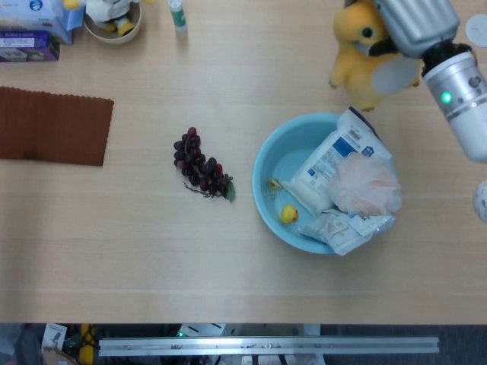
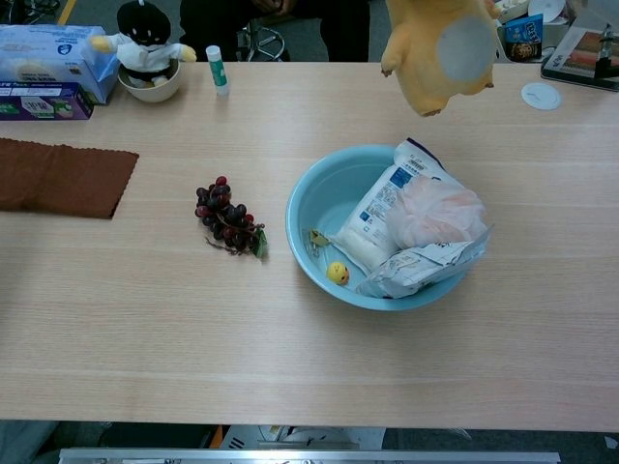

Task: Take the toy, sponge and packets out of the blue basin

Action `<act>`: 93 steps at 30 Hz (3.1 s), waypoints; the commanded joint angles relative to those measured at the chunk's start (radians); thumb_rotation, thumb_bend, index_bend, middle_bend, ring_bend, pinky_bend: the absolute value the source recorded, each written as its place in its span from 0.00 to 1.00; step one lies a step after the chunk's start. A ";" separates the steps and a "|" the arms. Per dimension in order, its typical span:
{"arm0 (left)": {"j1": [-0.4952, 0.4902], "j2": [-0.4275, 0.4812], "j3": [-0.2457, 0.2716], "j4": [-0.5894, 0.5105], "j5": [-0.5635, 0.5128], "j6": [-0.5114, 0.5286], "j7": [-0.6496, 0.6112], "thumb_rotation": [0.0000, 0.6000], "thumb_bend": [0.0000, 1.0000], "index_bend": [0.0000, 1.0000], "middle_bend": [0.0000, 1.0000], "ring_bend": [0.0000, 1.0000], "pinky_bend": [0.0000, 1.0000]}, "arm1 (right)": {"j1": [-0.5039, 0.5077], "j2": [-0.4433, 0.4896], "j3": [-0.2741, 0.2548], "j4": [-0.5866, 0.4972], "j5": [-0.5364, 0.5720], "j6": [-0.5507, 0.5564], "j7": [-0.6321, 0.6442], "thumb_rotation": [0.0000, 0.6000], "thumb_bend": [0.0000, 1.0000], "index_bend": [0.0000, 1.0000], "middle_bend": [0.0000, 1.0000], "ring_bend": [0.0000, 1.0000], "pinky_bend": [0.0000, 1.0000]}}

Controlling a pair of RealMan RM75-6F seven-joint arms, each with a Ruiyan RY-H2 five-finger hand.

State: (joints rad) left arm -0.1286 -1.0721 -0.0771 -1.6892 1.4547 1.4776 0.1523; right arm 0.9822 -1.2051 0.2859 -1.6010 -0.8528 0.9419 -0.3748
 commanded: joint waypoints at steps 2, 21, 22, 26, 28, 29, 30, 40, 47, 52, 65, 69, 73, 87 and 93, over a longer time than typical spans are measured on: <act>0.008 0.003 0.003 0.000 0.003 0.011 -0.005 1.00 0.33 0.25 0.23 0.22 0.25 | 0.034 -0.074 -0.004 0.127 0.098 -0.026 -0.055 1.00 0.31 0.56 0.52 0.50 0.80; 0.031 0.020 0.011 -0.002 0.003 0.030 -0.022 1.00 0.33 0.25 0.23 0.22 0.25 | 0.107 -0.214 -0.017 0.249 0.261 -0.125 -0.109 1.00 0.16 0.01 0.15 0.12 0.35; 0.031 0.020 0.011 -0.002 0.002 0.029 -0.022 1.00 0.33 0.25 0.23 0.22 0.25 | 0.105 -0.210 -0.016 0.242 0.255 -0.123 -0.105 1.00 0.16 0.01 0.15 0.12 0.35; 0.031 0.019 0.010 0.000 0.006 0.032 -0.025 1.00 0.33 0.25 0.23 0.22 0.25 | 0.074 -0.149 -0.011 0.141 0.174 -0.133 -0.045 1.00 0.16 0.01 0.14 0.12 0.34; 0.032 0.020 0.008 0.000 0.006 0.034 -0.026 1.00 0.33 0.25 0.23 0.22 0.25 | 0.050 -0.103 -0.017 0.074 0.121 -0.148 -0.011 1.00 0.15 0.01 0.14 0.12 0.34; 0.033 0.020 0.008 0.001 0.004 0.034 -0.026 1.00 0.33 0.25 0.23 0.22 0.25 | 0.032 -0.072 -0.026 0.030 0.084 -0.154 0.007 1.00 0.14 0.01 0.15 0.12 0.34; 0.033 0.019 0.008 0.001 0.002 0.033 -0.026 1.00 0.33 0.25 0.23 0.22 0.25 | 0.019 -0.051 -0.039 0.000 0.058 -0.157 0.013 1.00 0.14 0.01 0.16 0.12 0.34; 0.012 0.007 0.005 -0.001 0.006 0.002 -0.013 1.00 0.33 0.25 0.23 0.22 0.25 | -0.126 0.117 -0.163 -0.222 -0.249 -0.137 0.108 1.00 0.09 0.04 0.24 0.16 0.36; 0.003 0.001 0.007 -0.004 -0.004 -0.017 -0.003 1.00 0.33 0.25 0.23 0.22 0.25 | -0.205 0.195 -0.255 -0.271 -0.379 -0.120 0.114 1.00 0.00 0.04 0.24 0.16 0.36; 0.002 -0.005 0.006 -0.005 -0.004 -0.017 0.000 1.00 0.33 0.25 0.23 0.22 0.25 | -0.229 0.226 -0.305 -0.277 -0.469 -0.139 0.112 1.00 0.00 0.04 0.22 0.16 0.37; 0.018 -0.001 0.015 -0.005 -0.014 -0.005 -0.004 1.00 0.33 0.25 0.22 0.22 0.25 | -0.187 0.156 -0.328 -0.248 -0.502 -0.246 0.007 1.00 0.00 0.02 0.16 0.14 0.35; 0.023 -0.001 0.018 -0.003 -0.013 -0.003 -0.012 1.00 0.33 0.25 0.22 0.22 0.25 | -0.163 0.116 -0.325 -0.234 -0.485 -0.268 -0.058 1.00 0.00 0.02 0.16 0.14 0.35; 0.026 -0.001 0.017 0.000 -0.012 0.003 -0.019 1.00 0.33 0.25 0.21 0.22 0.25 | -0.145 0.074 -0.322 -0.216 -0.440 -0.276 -0.131 1.00 0.01 0.05 0.19 0.14 0.36; 0.037 0.006 0.016 0.008 -0.015 0.014 -0.037 1.00 0.33 0.25 0.21 0.22 0.25 | -0.146 -0.050 -0.294 -0.150 -0.365 -0.182 -0.198 1.00 0.38 0.61 0.54 0.51 0.75; 0.035 0.008 0.014 0.008 -0.018 0.008 -0.037 1.00 0.33 0.25 0.21 0.22 0.25 | -0.182 -0.004 -0.252 -0.172 -0.410 -0.101 -0.076 1.00 0.39 0.67 0.57 0.57 0.80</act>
State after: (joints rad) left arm -0.0935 -1.0637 -0.0634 -1.6816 1.4365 1.4860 0.1153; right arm 0.8171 -1.2305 0.0139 -1.7627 -1.2428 0.8079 -0.4915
